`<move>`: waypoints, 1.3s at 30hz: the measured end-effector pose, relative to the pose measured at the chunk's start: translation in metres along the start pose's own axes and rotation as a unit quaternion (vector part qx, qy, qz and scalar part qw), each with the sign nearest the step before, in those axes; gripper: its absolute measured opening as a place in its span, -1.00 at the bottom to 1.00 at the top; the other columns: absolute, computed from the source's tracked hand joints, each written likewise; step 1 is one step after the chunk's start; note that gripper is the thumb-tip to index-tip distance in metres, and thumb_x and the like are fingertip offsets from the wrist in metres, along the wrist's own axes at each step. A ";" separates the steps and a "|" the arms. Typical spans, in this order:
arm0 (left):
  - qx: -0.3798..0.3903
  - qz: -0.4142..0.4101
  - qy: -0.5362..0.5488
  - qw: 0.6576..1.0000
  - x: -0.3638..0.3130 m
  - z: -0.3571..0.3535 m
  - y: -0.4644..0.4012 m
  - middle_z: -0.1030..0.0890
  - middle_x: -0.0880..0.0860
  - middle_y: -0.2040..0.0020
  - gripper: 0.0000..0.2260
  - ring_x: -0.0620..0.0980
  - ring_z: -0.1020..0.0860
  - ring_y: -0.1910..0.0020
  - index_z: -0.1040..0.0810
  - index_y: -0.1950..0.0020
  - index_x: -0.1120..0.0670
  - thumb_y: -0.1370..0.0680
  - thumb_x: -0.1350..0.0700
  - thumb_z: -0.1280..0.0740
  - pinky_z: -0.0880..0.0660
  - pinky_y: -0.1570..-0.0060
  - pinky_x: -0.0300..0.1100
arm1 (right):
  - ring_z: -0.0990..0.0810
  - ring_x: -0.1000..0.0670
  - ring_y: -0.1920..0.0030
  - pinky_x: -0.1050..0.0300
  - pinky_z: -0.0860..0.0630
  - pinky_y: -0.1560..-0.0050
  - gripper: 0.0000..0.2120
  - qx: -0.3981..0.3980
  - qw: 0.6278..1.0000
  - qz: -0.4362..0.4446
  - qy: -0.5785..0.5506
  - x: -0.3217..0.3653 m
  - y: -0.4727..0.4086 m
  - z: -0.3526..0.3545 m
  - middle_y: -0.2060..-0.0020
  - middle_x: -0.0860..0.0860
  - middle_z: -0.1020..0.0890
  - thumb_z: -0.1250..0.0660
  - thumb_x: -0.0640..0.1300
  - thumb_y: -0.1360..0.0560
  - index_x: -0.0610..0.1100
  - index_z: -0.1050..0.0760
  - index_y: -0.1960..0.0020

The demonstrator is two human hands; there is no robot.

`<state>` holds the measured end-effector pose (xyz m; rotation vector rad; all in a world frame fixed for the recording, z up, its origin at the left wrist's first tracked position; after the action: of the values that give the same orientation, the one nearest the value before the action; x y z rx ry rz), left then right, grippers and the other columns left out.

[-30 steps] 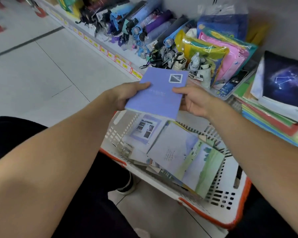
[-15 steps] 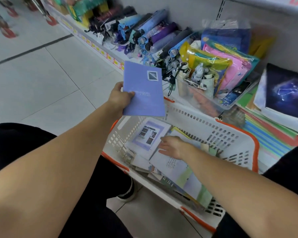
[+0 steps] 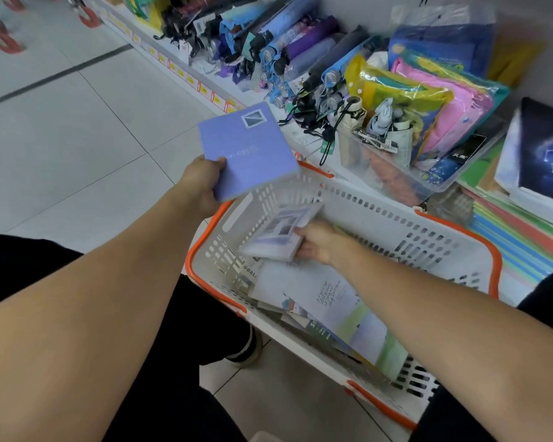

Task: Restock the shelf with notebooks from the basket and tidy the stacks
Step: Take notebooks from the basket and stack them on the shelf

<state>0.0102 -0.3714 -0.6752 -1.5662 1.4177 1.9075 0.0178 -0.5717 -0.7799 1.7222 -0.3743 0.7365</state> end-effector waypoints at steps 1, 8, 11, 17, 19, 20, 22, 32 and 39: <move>-0.009 0.028 0.030 0.999 0.001 0.000 0.002 -0.67 -0.05 0.24 -0.82 -0.09 -0.64 0.35 -0.52 -0.13 0.09 -0.68 0.11 -0.15 -0.55 0.39 -0.24 | -0.62 -0.08 0.10 0.00 -0.59 0.19 -0.74 0.013 1.000 0.012 -0.008 0.008 0.006 0.008 0.00 -0.12 -0.64 -0.17 -0.29 -0.65 -0.20 -0.42 -0.32; 0.056 0.084 0.092 0.991 0.011 0.008 0.006 -0.31 -0.04 0.54 -0.66 -0.15 -0.25 0.64 -0.41 0.13 0.04 -0.59 -0.23 -0.19 -0.20 0.69 -0.38 | -0.71 -0.02 0.25 0.18 -0.60 0.37 -0.77 0.085 0.984 0.077 -0.137 0.043 0.064 0.059 0.17 -0.06 -0.73 -0.11 -0.25 -0.64 -0.16 -0.54 -0.11; 0.076 0.066 0.030 0.994 0.015 0.001 0.015 -0.29 -0.05 0.60 -0.61 -0.15 -0.22 0.67 -0.40 0.30 0.04 -0.54 -0.23 -0.30 -0.13 0.69 -0.38 | -0.71 -0.05 0.20 0.03 -0.64 0.21 -0.65 0.095 0.973 0.136 -0.159 0.053 0.085 0.083 0.13 -0.03 -0.74 -0.09 -0.23 -0.64 -0.08 -0.66 -0.04; 0.036 -0.063 -0.070 0.995 0.005 -0.013 0.021 -0.64 0.15 -0.10 -0.58 0.09 -0.67 0.16 -0.47 -0.27 0.21 -0.49 0.11 -0.48 -0.61 0.24 -0.09 | -0.73 -0.09 0.06 -0.04 -0.67 0.21 -0.67 0.081 0.945 0.180 -0.259 0.075 0.099 0.114 0.00 -0.10 -0.72 -0.16 -0.17 -0.60 -0.09 -0.57 -0.30; 0.034 -0.124 -0.147 0.981 -0.006 -0.020 0.031 -0.61 0.13 -0.19 -0.63 0.15 -0.64 -0.02 -0.44 -0.28 0.18 -0.52 0.13 -0.44 -0.59 0.00 0.04 | -0.73 -0.08 0.08 -0.03 -0.67 0.21 -0.64 0.076 0.946 0.185 -0.255 0.084 0.104 0.115 0.03 -0.09 -0.73 -0.17 -0.16 -0.60 -0.11 -0.47 -0.38; 0.047 -0.140 -0.162 0.976 -0.012 -0.023 0.037 -0.60 0.12 -0.19 -0.67 0.14 -0.63 -0.04 -0.44 -0.27 0.15 -0.55 0.13 -0.41 -0.58 -0.04 0.06 | -0.73 -0.08 0.11 -0.04 -0.67 0.22 -0.65 0.076 0.947 0.188 -0.247 0.089 0.106 0.113 0.05 -0.09 -0.73 -0.15 -0.18 -0.62 -0.13 -0.46 -0.38; 0.088 -0.156 -0.148 0.973 -0.024 -0.032 0.047 -0.62 0.10 -0.17 -0.74 0.09 -0.65 0.00 -0.44 -0.24 0.09 -0.58 0.14 -0.37 -0.60 0.00 0.02 | -0.73 -0.06 0.14 -0.03 -0.67 0.24 -0.69 0.074 0.947 0.200 -0.239 0.098 0.110 0.107 0.09 -0.08 -0.74 -0.11 -0.21 -0.65 -0.14 -0.48 -0.34; 0.176 -0.188 -0.095 0.962 -0.099 -0.081 0.097 -0.66 0.04 -0.14 -0.83 0.15 -0.65 -0.04 -0.52 -0.16 -0.11 -0.68 0.02 -0.16 -0.58 -0.08 0.13 | -0.66 -0.14 -0.08 -0.10 -0.66 0.01 -0.72 0.082 0.925 0.324 -0.179 0.161 0.149 0.058 -0.18 -0.11 -0.65 -0.11 -0.24 -0.68 -0.06 -0.47 -0.31; 0.275 -0.180 -0.086 0.940 -0.165 -0.084 0.123 -0.65 0.03 -0.19 -0.68 0.11 -0.67 -0.05 -0.43 -0.40 -0.01 -0.65 -0.02 -0.19 -0.62 0.15 -0.07 | -0.69 -0.13 0.05 -0.13 -0.66 0.06 -0.75 0.039 0.903 0.396 -0.161 0.211 0.199 0.049 -0.13 -0.14 -0.67 -0.14 -0.25 -0.67 -0.15 -0.47 -0.30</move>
<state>0.0289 -0.4411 -0.4657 -1.2429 1.3239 1.2573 0.0707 -0.6477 -0.5008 1.7537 -1.3435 1.0413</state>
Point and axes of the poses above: each hand's wrist, its own y-axis away from the middle knuckle, its own z-axis out of the back of the hand, x = y × z, the point moved 2 cm from there along -y, towards the middle knuckle
